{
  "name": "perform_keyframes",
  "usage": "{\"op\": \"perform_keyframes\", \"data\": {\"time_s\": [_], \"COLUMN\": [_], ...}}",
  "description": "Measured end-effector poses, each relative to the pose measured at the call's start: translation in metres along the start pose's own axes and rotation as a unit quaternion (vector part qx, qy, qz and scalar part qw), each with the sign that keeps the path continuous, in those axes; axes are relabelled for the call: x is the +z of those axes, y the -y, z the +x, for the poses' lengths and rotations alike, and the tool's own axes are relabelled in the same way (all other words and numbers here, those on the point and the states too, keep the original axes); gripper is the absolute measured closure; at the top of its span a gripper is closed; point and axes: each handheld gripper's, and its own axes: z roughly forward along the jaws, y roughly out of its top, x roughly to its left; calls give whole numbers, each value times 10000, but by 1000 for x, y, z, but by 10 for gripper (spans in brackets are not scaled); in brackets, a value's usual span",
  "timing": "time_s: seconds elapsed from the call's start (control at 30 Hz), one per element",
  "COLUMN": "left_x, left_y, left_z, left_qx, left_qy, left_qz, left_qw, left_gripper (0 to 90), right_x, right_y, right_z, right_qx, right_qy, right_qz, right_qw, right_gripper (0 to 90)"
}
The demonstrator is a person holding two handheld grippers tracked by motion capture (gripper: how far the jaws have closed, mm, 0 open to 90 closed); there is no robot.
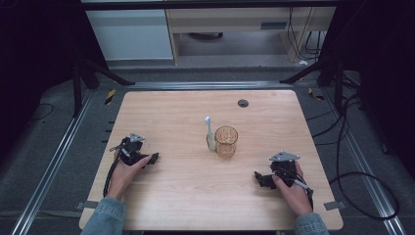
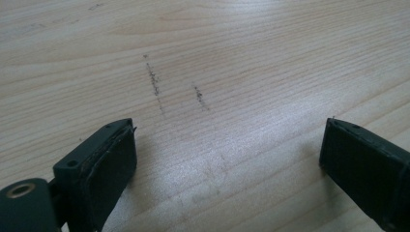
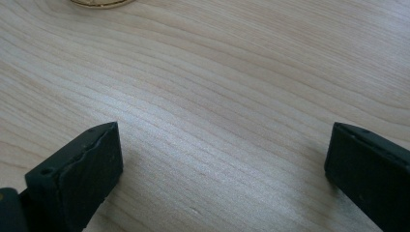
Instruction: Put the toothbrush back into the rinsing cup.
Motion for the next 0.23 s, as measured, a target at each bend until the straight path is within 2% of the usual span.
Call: {"op": "perform_keyframes", "data": {"time_s": [0.23], "left_x": [4], "left_y": [3], "left_z": [1], "left_qx": [-9], "left_qy": [-16], "left_qz": [-270], "left_qw": [9996], "left_gripper": [28], "right_x": [0], "right_y": [0], "right_z": [0], "right_qx": [1], "right_qy": [0], "right_qz": [0], "right_qw": [10000], "right_gripper": [4]}}
